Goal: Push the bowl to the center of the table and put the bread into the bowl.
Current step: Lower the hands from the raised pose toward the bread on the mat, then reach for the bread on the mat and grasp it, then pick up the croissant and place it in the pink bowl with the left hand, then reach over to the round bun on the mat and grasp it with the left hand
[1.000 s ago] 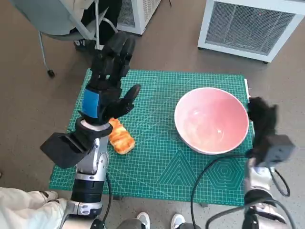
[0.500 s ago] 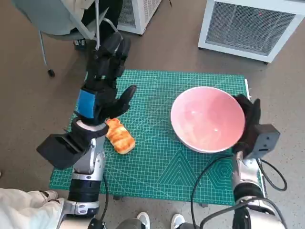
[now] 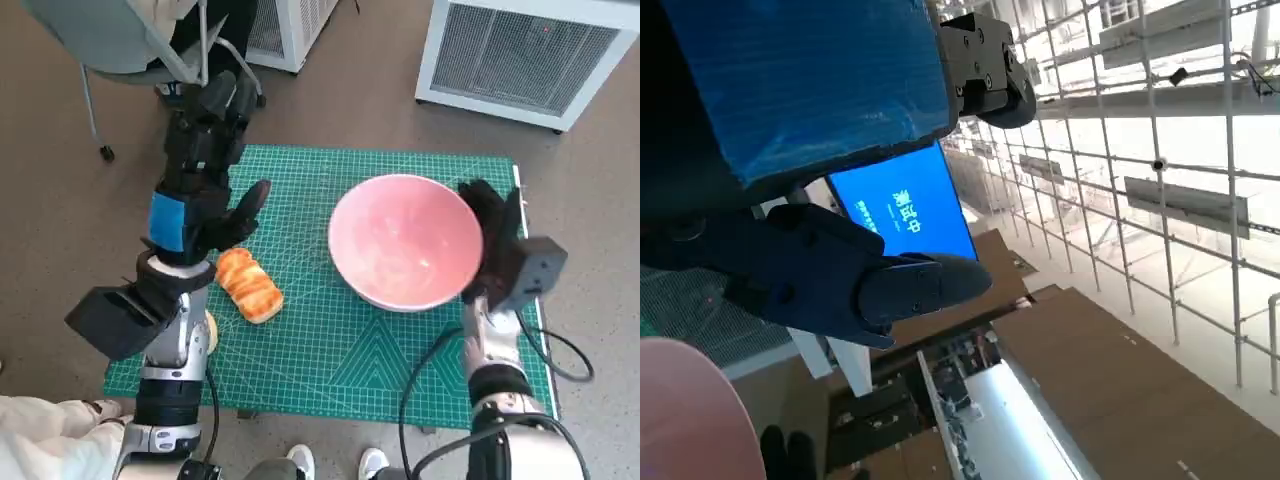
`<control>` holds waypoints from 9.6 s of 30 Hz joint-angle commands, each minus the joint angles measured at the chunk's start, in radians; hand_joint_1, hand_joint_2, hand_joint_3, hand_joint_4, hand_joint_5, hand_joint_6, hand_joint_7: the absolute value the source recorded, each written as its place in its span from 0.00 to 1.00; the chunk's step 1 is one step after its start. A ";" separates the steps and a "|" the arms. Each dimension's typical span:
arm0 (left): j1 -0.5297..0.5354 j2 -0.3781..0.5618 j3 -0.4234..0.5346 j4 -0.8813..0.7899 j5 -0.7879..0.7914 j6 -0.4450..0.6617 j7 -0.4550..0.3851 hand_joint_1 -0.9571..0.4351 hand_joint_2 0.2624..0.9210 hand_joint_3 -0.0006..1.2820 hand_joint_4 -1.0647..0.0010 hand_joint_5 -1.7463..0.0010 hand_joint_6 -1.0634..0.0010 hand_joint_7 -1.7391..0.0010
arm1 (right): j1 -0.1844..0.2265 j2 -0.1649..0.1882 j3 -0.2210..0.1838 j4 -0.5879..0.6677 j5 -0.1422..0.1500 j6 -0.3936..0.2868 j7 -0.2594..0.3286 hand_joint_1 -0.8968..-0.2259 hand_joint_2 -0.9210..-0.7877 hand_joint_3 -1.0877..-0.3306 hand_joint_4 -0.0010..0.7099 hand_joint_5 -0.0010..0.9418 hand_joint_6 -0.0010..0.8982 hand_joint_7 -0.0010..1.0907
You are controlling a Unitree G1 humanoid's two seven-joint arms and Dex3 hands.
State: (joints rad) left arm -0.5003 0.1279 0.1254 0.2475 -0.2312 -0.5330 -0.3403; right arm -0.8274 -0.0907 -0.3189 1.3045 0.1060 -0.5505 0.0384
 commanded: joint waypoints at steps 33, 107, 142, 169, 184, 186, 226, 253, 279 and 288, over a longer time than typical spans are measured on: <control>0.129 0.486 -0.011 -0.082 0.289 -0.007 -0.158 0.39 1.00 0.21 0.71 0.98 0.91 0.66 | -0.069 -0.128 0.033 -0.105 -0.012 -0.274 0.097 0.46 0.00 0.34 0.43 0.00 0.29 0.18; -0.312 0.464 -0.613 0.640 0.856 0.002 -0.269 0.59 0.78 0.01 0.65 0.99 0.54 0.99 | 0.108 -0.068 0.077 -0.603 0.298 -0.395 0.566 0.43 0.00 0.41 0.50 0.00 0.35 0.15; -0.484 0.492 -0.329 0.628 0.499 -0.191 -0.239 0.69 0.99 0.05 0.47 0.20 0.23 0.51 | 0.116 -0.065 0.074 -0.601 0.282 -0.389 0.545 0.42 0.00 0.41 0.49 0.00 0.35 0.14; -0.712 0.253 -0.435 0.788 0.641 -0.199 -0.078 0.69 1.00 0.04 0.39 0.31 0.33 0.38 | 0.132 -0.051 0.077 -0.641 0.299 -0.377 0.542 0.41 0.00 0.42 0.48 0.00 0.35 0.13; -0.743 0.153 -0.488 0.938 0.687 -0.138 -0.074 0.64 1.00 0.14 0.58 0.36 0.43 0.25 | 0.159 -0.056 0.079 -0.692 0.292 -0.348 0.523 0.41 0.00 0.41 0.48 0.00 0.35 0.13; -0.739 0.147 -0.497 0.945 0.689 -0.114 -0.103 0.58 0.93 0.15 0.68 0.62 0.62 0.35 | 0.164 -0.057 0.080 -0.702 0.290 -0.341 0.519 0.41 0.00 0.41 0.48 0.00 0.35 0.13; -0.142 0.664 -0.205 0.015 0.371 0.083 -0.478 0.62 0.80 0.00 0.85 0.99 0.69 0.96 | 0.181 -0.037 0.099 -0.719 0.276 -0.355 0.491 0.42 0.00 0.44 0.48 0.00 0.34 0.13; 0.527 0.801 0.115 -0.506 0.366 0.347 -0.441 0.64 0.78 0.00 0.77 1.00 0.64 0.98 | 0.134 -0.027 0.102 -0.651 0.309 -0.342 0.540 0.45 0.00 0.45 0.49 0.00 0.36 0.13; 0.459 0.711 -0.109 -0.225 0.495 0.279 -0.320 0.60 0.79 0.00 0.79 1.00 0.66 1.00 | 0.134 -0.036 0.095 -0.667 0.335 -0.291 0.589 0.45 0.00 0.45 0.49 0.00 0.37 0.12; 0.363 0.674 -0.194 -0.028 0.566 0.196 -0.238 0.58 0.80 0.00 0.75 0.99 0.65 1.00 | 0.135 -0.039 0.090 -0.673 0.336 -0.285 0.602 0.45 0.00 0.45 0.50 0.00 0.38 0.12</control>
State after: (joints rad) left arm -0.1057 0.8139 -0.0430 0.1645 0.3047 -0.3106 -0.6072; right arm -0.7025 -0.1208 -0.2259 0.6287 0.4301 -0.8487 0.6284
